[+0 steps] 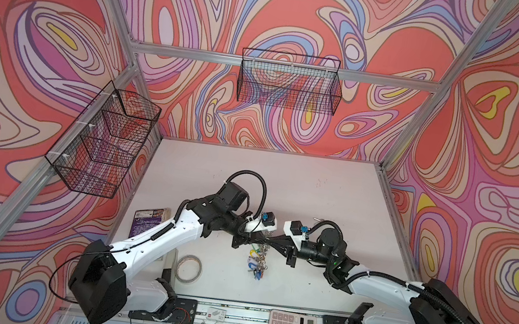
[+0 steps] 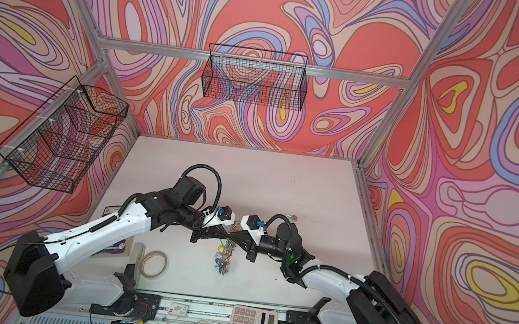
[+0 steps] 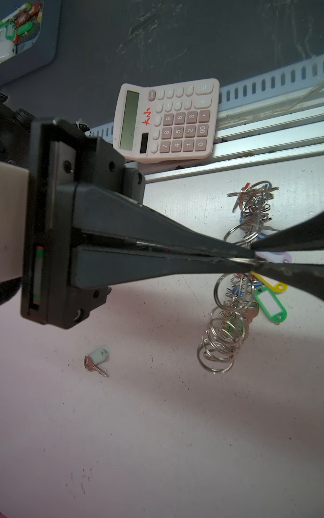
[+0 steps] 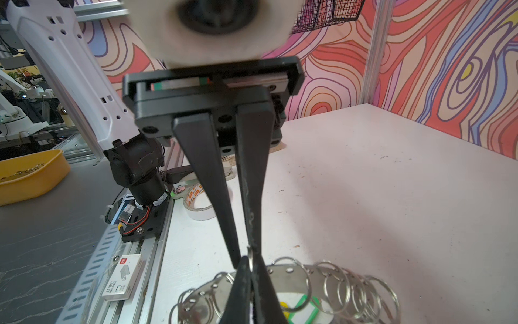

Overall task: Attach keys to a key ring
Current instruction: Pass the keyring.

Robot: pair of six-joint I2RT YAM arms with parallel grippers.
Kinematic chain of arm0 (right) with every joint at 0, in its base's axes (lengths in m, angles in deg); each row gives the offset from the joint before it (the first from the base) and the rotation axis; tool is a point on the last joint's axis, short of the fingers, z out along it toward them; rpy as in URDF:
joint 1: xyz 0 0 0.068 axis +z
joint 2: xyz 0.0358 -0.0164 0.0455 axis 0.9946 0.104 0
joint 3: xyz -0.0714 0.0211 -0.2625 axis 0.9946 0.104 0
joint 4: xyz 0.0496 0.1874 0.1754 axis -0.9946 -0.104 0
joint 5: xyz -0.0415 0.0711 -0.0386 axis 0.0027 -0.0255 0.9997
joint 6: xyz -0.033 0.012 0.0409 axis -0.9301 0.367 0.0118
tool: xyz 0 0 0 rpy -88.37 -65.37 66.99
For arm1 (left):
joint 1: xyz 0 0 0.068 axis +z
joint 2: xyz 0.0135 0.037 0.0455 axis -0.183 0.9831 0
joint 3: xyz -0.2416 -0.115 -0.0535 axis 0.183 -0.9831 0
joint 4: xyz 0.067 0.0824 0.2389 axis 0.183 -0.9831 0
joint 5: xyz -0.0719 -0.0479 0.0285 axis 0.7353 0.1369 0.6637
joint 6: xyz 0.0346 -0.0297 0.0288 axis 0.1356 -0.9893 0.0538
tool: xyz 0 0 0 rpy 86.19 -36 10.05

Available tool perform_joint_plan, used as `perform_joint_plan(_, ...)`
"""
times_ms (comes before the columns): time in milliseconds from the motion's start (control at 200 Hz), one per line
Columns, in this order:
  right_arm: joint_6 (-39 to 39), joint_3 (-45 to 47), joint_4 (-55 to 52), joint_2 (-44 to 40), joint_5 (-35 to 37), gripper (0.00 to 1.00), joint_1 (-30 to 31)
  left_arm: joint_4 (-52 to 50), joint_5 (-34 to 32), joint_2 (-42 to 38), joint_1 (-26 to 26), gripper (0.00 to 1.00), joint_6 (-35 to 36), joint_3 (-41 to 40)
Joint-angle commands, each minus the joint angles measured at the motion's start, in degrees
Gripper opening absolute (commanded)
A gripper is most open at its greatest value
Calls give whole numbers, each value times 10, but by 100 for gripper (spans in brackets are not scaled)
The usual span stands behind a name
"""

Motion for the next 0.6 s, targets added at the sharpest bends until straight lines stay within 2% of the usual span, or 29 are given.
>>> perform_joint_plan(0, 1, -13, 47, 2, -15, 0, 3, 14, 18, 9, -2, 4, -6, 11)
perform_joint_plan(110, -1, -10, 42, -5, -15, 0, 2, 38, 2, 4, -4, 0, -19, 0)
perform_joint_plan(295, -3, -2, 31, -21, -6, 0, 0, 98, -87, -6, -7, 0, -47, -23)
perform_joint_plan(596, -1, 3, 7, -34, 14, 0, -1, 77, -74, -19, -8, 0, -32, -21)
